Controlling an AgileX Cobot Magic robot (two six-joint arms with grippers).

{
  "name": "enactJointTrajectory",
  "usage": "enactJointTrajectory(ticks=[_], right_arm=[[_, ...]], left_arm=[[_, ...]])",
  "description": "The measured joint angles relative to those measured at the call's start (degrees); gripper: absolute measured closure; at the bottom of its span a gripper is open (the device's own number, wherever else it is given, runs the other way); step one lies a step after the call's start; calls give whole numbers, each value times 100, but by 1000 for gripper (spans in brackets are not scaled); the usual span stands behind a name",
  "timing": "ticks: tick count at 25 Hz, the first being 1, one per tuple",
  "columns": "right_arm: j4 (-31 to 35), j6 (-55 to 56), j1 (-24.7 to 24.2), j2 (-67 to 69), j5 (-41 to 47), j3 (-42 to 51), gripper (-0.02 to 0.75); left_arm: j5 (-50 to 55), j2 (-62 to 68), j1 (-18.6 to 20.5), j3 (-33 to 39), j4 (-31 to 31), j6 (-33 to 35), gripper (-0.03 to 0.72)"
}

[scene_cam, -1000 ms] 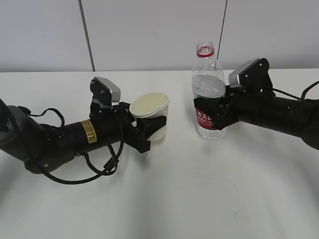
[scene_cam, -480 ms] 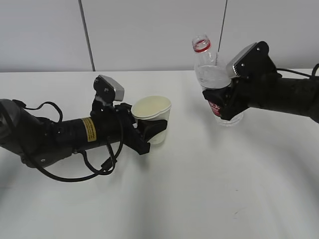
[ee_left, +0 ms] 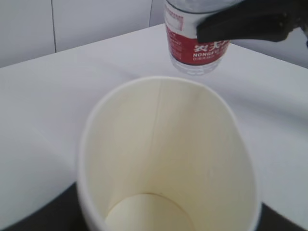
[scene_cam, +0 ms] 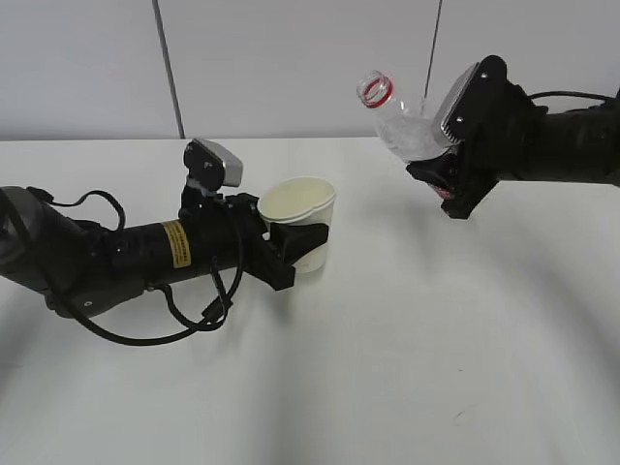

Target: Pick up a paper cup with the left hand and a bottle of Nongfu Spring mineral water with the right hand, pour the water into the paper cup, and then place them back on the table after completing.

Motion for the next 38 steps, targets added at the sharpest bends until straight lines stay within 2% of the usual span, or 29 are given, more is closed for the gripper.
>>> enactJointTrajectory(ticks=[8, 16, 22, 38], right_arm=[[-627, -11, 140, 0, 517, -371, 323], [-1144, -33, 330, 0, 981, -578, 325], [-1504, -33, 330, 0, 1079, -617, 325], [-2283, -33, 330, 0, 1353, -956, 325]], left_arm=[[16, 0, -14, -89, 111, -47, 318], [218, 0, -266, -281, 240, -141, 318], [232, 0, -277, -283, 19, -147, 319], [257, 0, -277, -398, -40, -255, 319]])
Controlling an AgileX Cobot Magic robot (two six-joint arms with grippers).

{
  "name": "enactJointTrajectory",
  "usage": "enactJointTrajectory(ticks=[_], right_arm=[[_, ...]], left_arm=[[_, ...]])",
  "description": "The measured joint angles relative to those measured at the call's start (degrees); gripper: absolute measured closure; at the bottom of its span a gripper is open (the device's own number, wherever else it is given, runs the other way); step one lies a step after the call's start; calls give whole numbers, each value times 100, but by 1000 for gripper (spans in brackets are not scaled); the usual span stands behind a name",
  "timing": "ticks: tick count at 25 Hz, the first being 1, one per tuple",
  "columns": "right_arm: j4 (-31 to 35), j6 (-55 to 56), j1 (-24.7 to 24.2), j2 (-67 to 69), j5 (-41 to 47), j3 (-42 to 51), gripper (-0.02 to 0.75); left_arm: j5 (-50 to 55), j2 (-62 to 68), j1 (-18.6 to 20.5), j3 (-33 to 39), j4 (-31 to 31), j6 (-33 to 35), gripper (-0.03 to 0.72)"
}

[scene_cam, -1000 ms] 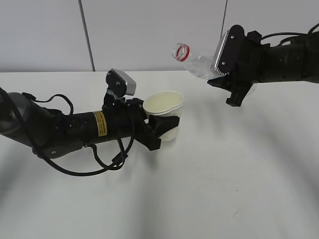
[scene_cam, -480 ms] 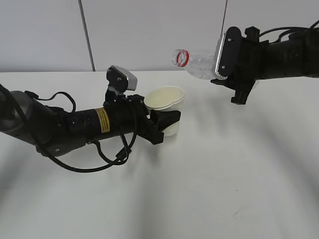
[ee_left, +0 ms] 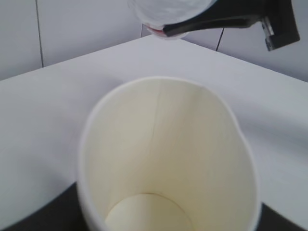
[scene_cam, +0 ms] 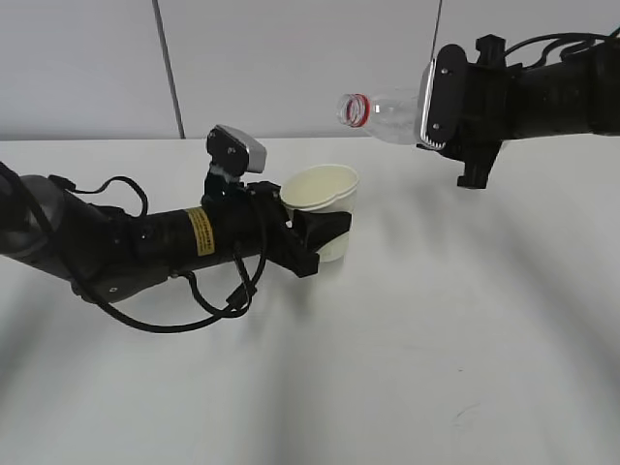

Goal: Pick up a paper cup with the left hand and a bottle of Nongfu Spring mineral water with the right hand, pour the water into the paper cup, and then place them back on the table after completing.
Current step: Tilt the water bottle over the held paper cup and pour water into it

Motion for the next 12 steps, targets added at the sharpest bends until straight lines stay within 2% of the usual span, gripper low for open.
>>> enactJointTrajectory(ticks=[12], right_arm=[[-448, -3, 23, 0, 131, -45, 326]], left_arm=[[-7, 0, 0, -105, 0, -76, 319]])
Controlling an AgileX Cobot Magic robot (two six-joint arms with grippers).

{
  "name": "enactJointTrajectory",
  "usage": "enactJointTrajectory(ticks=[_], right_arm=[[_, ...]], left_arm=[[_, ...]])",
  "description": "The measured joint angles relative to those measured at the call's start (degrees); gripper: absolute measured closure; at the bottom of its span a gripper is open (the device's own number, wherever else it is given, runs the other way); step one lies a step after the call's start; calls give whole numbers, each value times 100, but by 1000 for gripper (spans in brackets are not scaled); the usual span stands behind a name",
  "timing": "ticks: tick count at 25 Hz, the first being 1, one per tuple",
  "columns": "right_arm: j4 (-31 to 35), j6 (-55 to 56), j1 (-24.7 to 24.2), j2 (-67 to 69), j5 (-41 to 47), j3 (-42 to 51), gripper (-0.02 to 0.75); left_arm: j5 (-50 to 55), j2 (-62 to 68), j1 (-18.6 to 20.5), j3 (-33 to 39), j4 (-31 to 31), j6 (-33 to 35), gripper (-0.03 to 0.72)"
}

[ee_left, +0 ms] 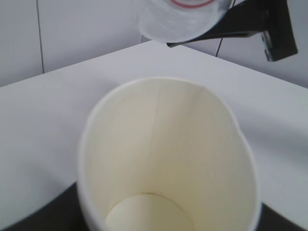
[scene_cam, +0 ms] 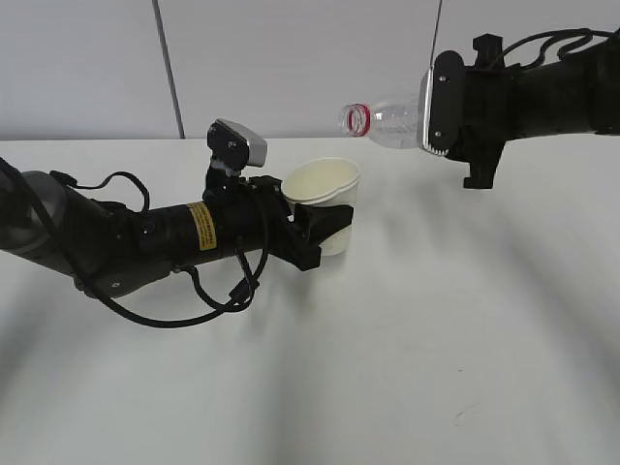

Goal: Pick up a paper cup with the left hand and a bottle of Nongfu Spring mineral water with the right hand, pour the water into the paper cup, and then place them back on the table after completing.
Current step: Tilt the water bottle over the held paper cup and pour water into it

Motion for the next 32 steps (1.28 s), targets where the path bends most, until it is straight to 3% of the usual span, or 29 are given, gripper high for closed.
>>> enactJointTrajectory(ticks=[32], right_arm=[[-705, -10, 0, 0, 198, -353, 328]], left_arm=[[-123, 0, 0, 0, 0, -4, 319]])
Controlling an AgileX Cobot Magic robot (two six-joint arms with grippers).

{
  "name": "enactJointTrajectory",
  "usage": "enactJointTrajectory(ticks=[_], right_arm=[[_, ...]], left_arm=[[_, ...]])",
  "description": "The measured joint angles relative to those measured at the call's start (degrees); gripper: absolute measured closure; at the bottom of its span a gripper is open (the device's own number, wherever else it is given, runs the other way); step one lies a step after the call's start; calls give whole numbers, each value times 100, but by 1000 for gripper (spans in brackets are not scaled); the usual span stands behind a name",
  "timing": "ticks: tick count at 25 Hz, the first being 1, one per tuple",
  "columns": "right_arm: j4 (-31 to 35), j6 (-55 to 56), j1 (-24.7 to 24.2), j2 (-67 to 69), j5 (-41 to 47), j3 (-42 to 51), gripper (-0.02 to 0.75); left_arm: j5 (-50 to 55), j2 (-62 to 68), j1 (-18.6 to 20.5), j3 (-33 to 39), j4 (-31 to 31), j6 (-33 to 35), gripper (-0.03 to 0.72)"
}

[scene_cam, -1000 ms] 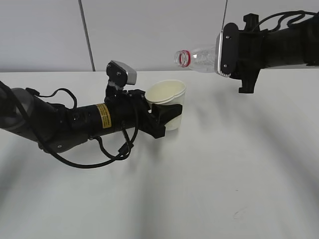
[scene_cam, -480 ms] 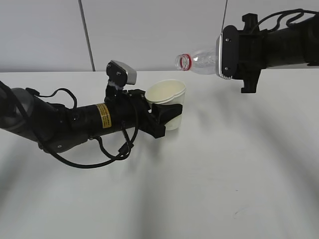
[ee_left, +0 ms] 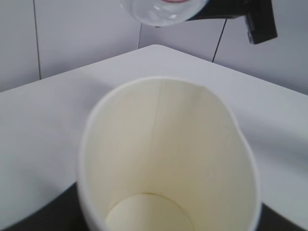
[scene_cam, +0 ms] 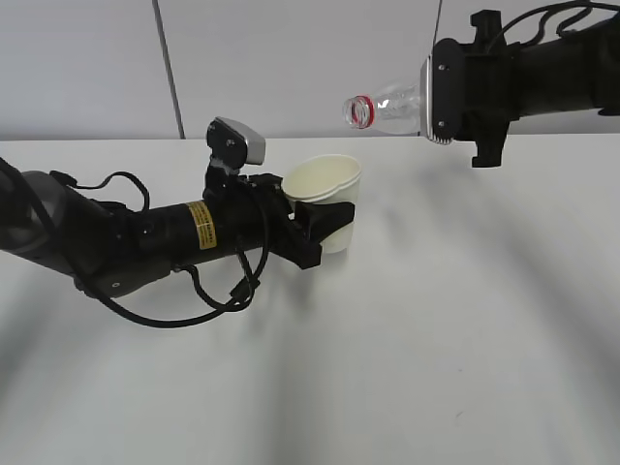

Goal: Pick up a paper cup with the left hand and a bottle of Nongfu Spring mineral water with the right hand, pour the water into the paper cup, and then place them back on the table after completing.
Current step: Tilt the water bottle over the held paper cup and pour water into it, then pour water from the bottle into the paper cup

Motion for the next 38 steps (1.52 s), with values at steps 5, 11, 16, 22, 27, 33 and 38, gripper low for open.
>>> enactJointTrajectory(ticks=[5, 11, 16, 22, 27, 33, 38], right_arm=[[-168, 0, 153, 0, 87, -21, 328], [-211, 0, 274, 0, 191, -21, 329], [-270, 0, 274, 0, 245, -21, 329], [-331, 0, 274, 0, 311, -21, 329], [-385, 0, 274, 0, 333, -21, 329], [-408, 0, 274, 0, 347, -21, 329], [-421, 0, 274, 0, 346, -21, 329]], left_arm=[[0, 0, 0, 0, 0, 0, 319], [-2, 0, 0, 0, 0, -2, 319], [-2, 0, 0, 0, 0, -2, 319], [-2, 0, 0, 0, 0, -2, 319], [-2, 0, 0, 0, 0, -2, 319], [-2, 0, 0, 0, 0, -2, 319], [-2, 0, 0, 0, 5, -2, 319]])
